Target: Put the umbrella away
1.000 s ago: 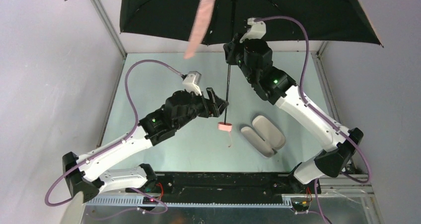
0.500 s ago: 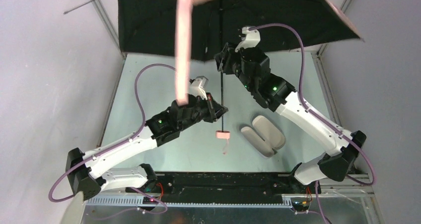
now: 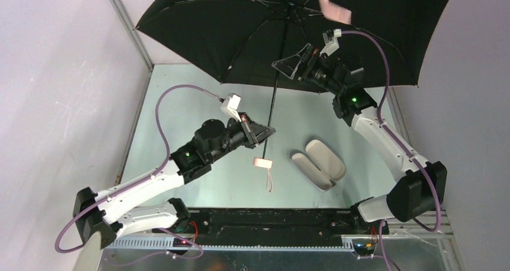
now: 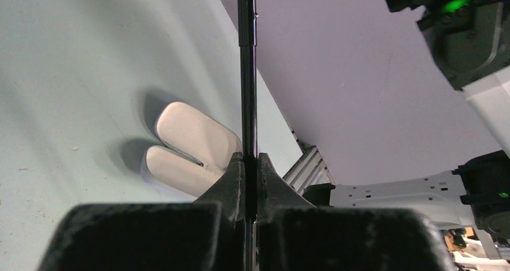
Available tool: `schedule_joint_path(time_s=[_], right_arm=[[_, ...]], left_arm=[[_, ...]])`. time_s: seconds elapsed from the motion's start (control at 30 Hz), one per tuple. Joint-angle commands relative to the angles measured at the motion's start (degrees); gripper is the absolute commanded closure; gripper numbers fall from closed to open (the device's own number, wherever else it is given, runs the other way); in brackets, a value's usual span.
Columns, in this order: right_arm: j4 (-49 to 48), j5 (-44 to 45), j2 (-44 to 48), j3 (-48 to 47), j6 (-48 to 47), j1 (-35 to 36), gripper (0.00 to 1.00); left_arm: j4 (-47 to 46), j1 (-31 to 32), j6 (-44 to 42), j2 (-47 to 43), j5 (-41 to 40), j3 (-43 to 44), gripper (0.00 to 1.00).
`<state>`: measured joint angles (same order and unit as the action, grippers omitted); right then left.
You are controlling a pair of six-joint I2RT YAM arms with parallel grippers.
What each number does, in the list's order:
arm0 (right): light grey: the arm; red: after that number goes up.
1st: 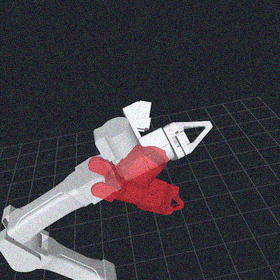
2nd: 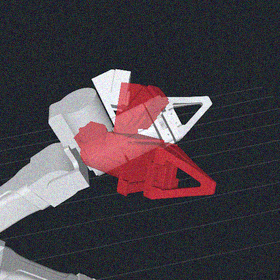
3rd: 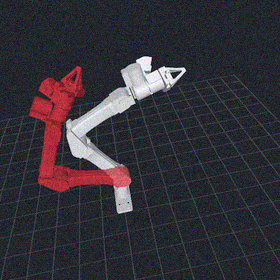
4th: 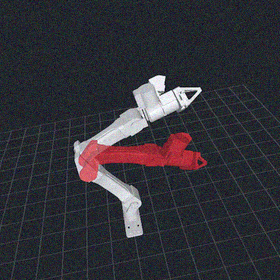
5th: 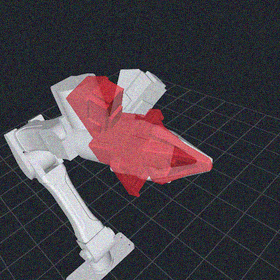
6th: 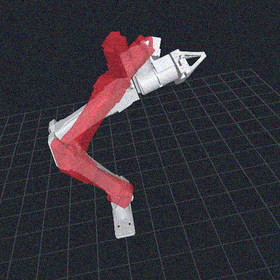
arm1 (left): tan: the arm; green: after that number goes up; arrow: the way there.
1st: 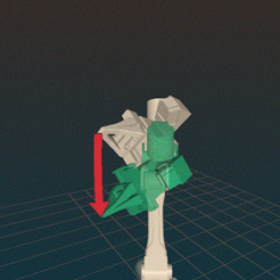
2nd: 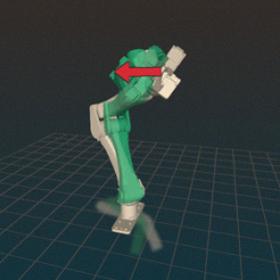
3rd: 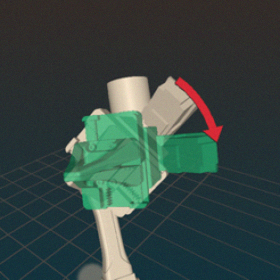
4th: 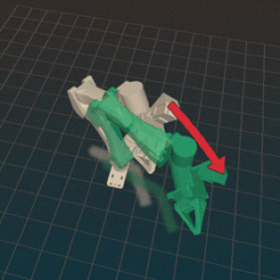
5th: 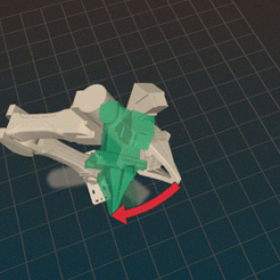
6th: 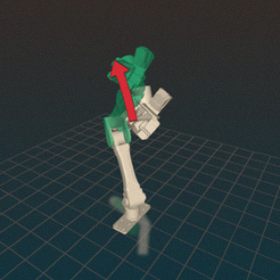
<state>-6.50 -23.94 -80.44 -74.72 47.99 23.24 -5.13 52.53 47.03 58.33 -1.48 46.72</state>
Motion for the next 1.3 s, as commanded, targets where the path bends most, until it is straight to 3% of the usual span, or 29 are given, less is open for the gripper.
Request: schedule_joint_path(time_s=[0.0,0.2,0.27,0.33,0.4,0.43,0.5,0.53,0.67,0.8,0.9,1.07,1.13,1.17,1.2,1.23,1.27], right_arm=[[-13.67,-10.77,-3.08,1.28,9.87,-1.45,0.11],[-23.89,-12.08,-8.97,1.77,18.22,-1.61,0.13],[-27.54,-12.45,-10.48,1.81,20.74,-1.42,0.31],[-30.59,-12.95,-11.44,1.71,22.25,-1.32,0.76],[-29.47,-12.97,-11.55,0.9,21.66,-1.21,0.98],[-27.92,-12.35,-10.91,0.46,20.54,-1.04,1.0],[-16.11,-9.14,-8.97,-1.63,14.39,-0.28,1.0],[-12.32,-7.05,-8.12,-3.34,9.6,0.1,1.0],[8.81,14.0,-4.29,-10.71,-3.64,4.66,1.0],[25.26,34.07,-5.28,-22.37,-14.53,11.99,1.0],[33.97,43.41,-8.48,-31.49,-19.08,17.32,1.0],[38.75,52.54,-11.6,-38.31,-25.56,22.8,1.0],[40.46,52.39,-12.05,-39.49,-25.58,23.3,1.0],[41.23,51.92,-12.12,-39.5,-25.07,23.32,0.98],[41.48,50.08,-12.06,-38.89,-24.88,23.18,0.9],[41.53,48.79,-11.95,-38.38,-24.48,22.99,0.67],[41.14,45.76,-11.45,-36.64,-24.1,22.04,0.54]], left_arm=[[-7.04,0.15,0.55,-2.05,1.04,-0.72,1.0],[-10.37,0.11,2.49,-1.77,4.16,-3.07,1.0],[-11.41,0.11,2.89,-1.56,4.61,-3.34,1.0],[-11.63,0.11,2.54,-1.46,4.89,-3.16,1.0],[-8.98,0.15,1.42,-1.33,4.44,-2.12,1.0],[-7.2,0.13,0.11,-1.22,3.92,-1.52,0.99],[-1.28,0.13,-2.37,-0.79,2.26,1.29,0.91],[2.78,0.12,-3.12,-0.24,0.09,3.32,0.81],[13.76,0.23,-7.33,2.59,-3.94,10.06,0.53],[17.48,0.2,-9.66,5.94,-5.68,15.02,0.44],[18.25,0.2,-10.57,8.69,-6.48,18.19,0.44],[21.69,0.14,-11.77,12.12,-9.86,22.48,0.5],[20.79,-0.15,-11.74,12.72,-10.85,23.07,0.67],[19.13,-0.44,-11.71,12.89,-10.51,22.8,0.89],[18.1,-0.75,-11.3,12.88,-9.61,22.58,0.94],[15.82,-1.31,-10.84,13.0,-8.68,21.78,0.99],[14.6,-1.87,-9.13,13.15,-5.83,21.24,0.99]])
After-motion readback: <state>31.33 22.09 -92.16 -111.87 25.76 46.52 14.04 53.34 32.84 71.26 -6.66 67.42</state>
